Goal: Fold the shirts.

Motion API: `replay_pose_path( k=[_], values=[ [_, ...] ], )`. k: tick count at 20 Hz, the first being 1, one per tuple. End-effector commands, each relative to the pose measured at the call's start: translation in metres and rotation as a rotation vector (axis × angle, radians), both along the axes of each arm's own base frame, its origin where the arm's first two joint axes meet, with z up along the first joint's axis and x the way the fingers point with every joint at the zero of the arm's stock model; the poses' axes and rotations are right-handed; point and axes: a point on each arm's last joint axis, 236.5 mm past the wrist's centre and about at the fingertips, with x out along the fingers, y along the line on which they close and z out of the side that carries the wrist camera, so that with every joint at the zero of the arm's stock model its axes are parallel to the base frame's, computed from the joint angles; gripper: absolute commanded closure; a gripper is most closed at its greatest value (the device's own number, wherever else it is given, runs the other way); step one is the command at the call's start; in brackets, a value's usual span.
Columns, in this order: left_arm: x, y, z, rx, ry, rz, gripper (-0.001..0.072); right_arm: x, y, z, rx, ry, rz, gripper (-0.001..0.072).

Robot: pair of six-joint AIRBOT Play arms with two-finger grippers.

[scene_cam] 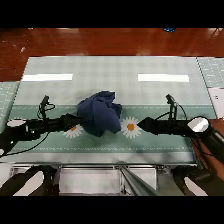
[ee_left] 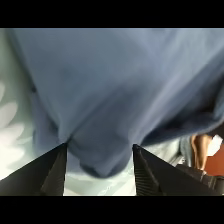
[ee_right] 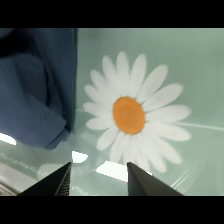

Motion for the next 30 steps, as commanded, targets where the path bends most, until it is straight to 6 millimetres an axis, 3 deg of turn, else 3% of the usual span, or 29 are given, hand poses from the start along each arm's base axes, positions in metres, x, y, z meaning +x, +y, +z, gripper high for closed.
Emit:
replay_pose_path(
  k=[1,2,5,8,15,19,20,21,23,26,29,30],
  values=[
    [0.016,-0.011,-0.008,-0.044,0.001,-0.016,0.04,-0.016,0.022,-0.013,0.0,0.037,0.031,0.0304],
    [0.017,-0.015,-0.004,-0.057,-0.016,-0.048,0.0689,-0.017,0.028,-0.016,0.005,0.042,0.034,0.0304],
    [0.021,-0.019,0.012,-0.072,-0.073,-0.106,0.069,-0.018,0.048,-0.021,0.033,0.051,0.023,0.0304],
    [0.023,-0.018,0.013,-0.067,-0.079,-0.108,0.069,-0.021,0.069,-0.027,0.04,0.054,0.06,0.0304],
    [0.023,-0.018,0.013,-0.069,-0.075,-0.107,0.0689,0.022,0.099,-0.037,0.004,0.019,0.12,0.0304],
    [0.024,-0.017,0.012,-0.061,-0.076,-0.1,0.069,0.037,0.116,-0.043,0.001,0.014,0.184,0.0318],
    [0.026,-0.016,0.011,-0.054,-0.078,-0.093,0.0689,0.041,0.12,-0.041,0.004,-0.001,0.201,0.0458],
    [0.029,-0.013,0.011,-0.05,-0.084,-0.085,0.069,0.043,0.124,-0.033,0.011,-0.027,0.234,0.0668],
    [0.038,0.001,0.031,-0.066,-0.129,-0.107,0.069,0.048,0.124,-0.004,0.043,-0.075,0.318,0.0687],
    [0.076,0.04,0.099,-0.12,-0.234,-0.048,0.0691,0.084,0.091,0.063,0.013,-0.21,0.355,0.0687],
    [0.114,0.079,0.189,-0.052,-0.419,0.038,0.0691,0.137,0.041,0.169,-0.036,-0.432,0.251,0.0687],
    [0.12,0.084,0.225,-0.025,-0.493,0.047,0.0691,0.145,0.03,0.207,-0.047,-0.516,0.235,0.0687]
  ],
)
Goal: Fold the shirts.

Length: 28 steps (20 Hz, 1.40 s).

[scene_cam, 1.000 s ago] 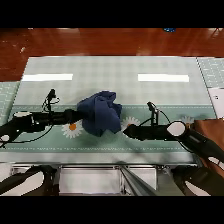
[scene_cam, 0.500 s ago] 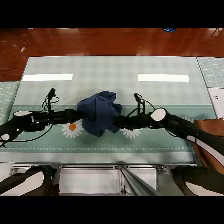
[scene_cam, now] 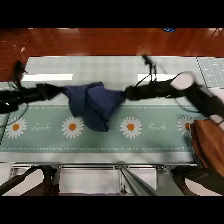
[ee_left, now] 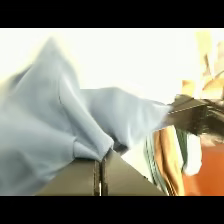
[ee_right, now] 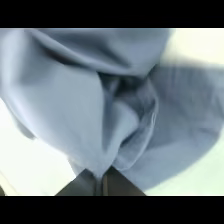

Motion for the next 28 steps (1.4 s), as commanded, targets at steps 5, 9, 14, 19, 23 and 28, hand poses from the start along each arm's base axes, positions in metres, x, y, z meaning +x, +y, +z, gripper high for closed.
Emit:
replay_pose_path(
  k=[5,9,14,19,23,28],
  values=[
    [-0.01,0.014,0.255,0.176,-0.547,0.07,0.0691,-0.006,-0.094,0.243,-0.16,-0.549,-0.102,0.0687],
    [-0.068,0.016,0.355,0.4,-0.826,0.266,0.0691,-0.079,-0.154,0.34,-0.26,-0.809,-0.289,0.0687],
    [-0.129,0.077,0.36,0.82,-0.79,0.634,0.0691,-0.164,-0.24,0.345,-0.407,-0.784,-0.563,0.0687],
    [-0.146,0.065,0.292,0.854,-0.597,0.487,0.069,-0.189,-0.254,0.259,-0.486,-0.495,-0.571,0.0687],
    [-0.131,0.061,0.16,0.812,-0.283,0.339,0.069,-0.164,-0.238,0.159,-0.524,-0.256,-0.495,0.0687],
    [-0.096,0.046,0.031,0.661,-0.03,0.247,0.069,-0.136,-0.193,0.031,-0.459,0.009,-0.368,0.0687]
  ],
)
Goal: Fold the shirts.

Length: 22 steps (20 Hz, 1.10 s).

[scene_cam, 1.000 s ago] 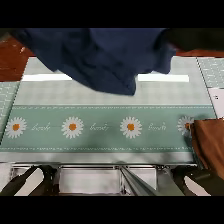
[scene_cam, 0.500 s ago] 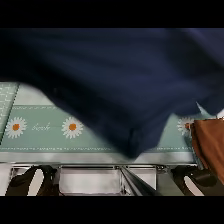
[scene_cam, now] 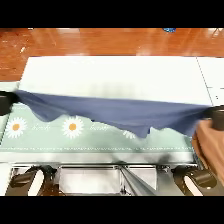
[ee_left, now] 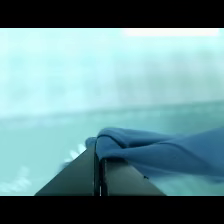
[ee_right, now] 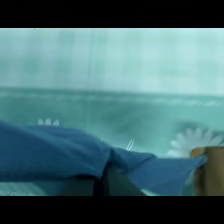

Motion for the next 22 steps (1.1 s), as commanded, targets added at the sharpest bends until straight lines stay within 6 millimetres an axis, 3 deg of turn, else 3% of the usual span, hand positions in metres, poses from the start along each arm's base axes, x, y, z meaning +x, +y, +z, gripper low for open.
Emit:
replay_pose_path(
  k=[1,5,8,10,13,17,18,19,20,22],
  values=[
    [0.029,-0.012,-0.07,-0.133,0.091,0.004,0.069,0.017,0.029,-0.086,0.088,0.163,0.023,0.0688],
    [0.107,-0.003,-0.091,-0.232,0.092,0.058,0.069,0.079,0.032,-0.136,0.051,0.203,0.035,0.0688],
    [0.165,0.002,-0.105,-0.287,0.155,0.061,0.069,0.138,0.015,-0.167,0.106,0.257,-0.026,0.0688],
    [0.201,0.003,-0.114,-0.294,0.189,0.043,0.069,0.174,-0.001,-0.177,0.183,0.278,-0.069,0.0687],
    [0.237,-0.014,-0.137,-0.308,0.257,-0.014,0.069,0.227,-0.018,-0.181,0.304,0.259,-0.114,0.0687],
    [0.251,-0.057,-0.17,-0.328,0.345,-0.078,0.0687,0.269,-0.011,-0.185,0.416,0.225,-0.144,0.0678],
    [0.248,-0.068,-0.178,-0.325,0.367,-0.099,0.0633,0.273,-0.007,-0.187,0.442,0.22,-0.154,0.0558],
    [0.238,-0.079,-0.185,-0.326,0.411,-0.133,0.0371,0.275,-0.005,-0.189,0.452,0.219,-0.158,0.033],
    [0.229,-0.083,-0.189,-0.319,0.445,-0.159,0.0201,0.275,-0.005,-0.189,0.447,0.217,-0.153,0.0297],
    [0.209,-0.075,-0.188,-0.289,0.526,-0.21,0.0199,0.268,-0.019,-0.182,0.449,0.231,-0.16,0.0298]
  ],
)
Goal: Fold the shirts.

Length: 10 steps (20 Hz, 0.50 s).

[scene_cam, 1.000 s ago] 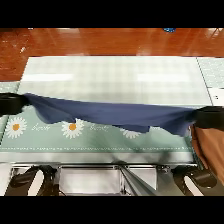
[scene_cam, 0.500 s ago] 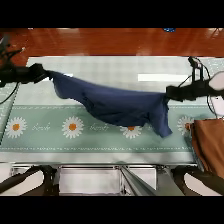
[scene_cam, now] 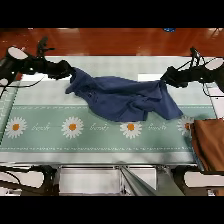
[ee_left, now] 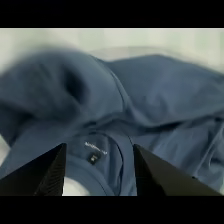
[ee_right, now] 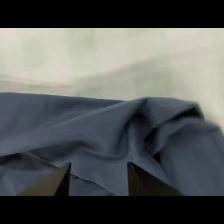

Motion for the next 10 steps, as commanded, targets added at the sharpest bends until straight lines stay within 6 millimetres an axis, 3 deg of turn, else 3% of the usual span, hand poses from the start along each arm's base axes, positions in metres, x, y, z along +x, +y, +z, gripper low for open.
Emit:
replay_pose_path(
  k=[1,4,6,8,10],
  values=[
    [-0.034,0.004,-0.007,0.024,0.15,-0.107,0.0199,-0.005,-0.018,0.011,0.039,0.014,-0.018,0.0298],
    [-0.071,0.042,0.003,0.02,0.279,-0.098,0.0199,-0.037,-0.072,0.038,-0.031,0.02,-0.042,0.0299],
    [-0.095,0.055,0.007,0.002,0.293,-0.059,0.0199,-0.068,-0.115,0.047,-0.123,0.035,-0.106,0.0303],
    [-0.137,0.031,0.001,-0.078,0.318,-0.081,0.0199,-0.121,-0.146,0.025,-0.232,0.119,-0.162,0.0305],
    [-0.181,-0.01,-0.014,-0.197,0.35,-0.086,0.0199,-0.165,-0.149,-0.007,-0.23,0.172,-0.248,0.0304]
  ],
)
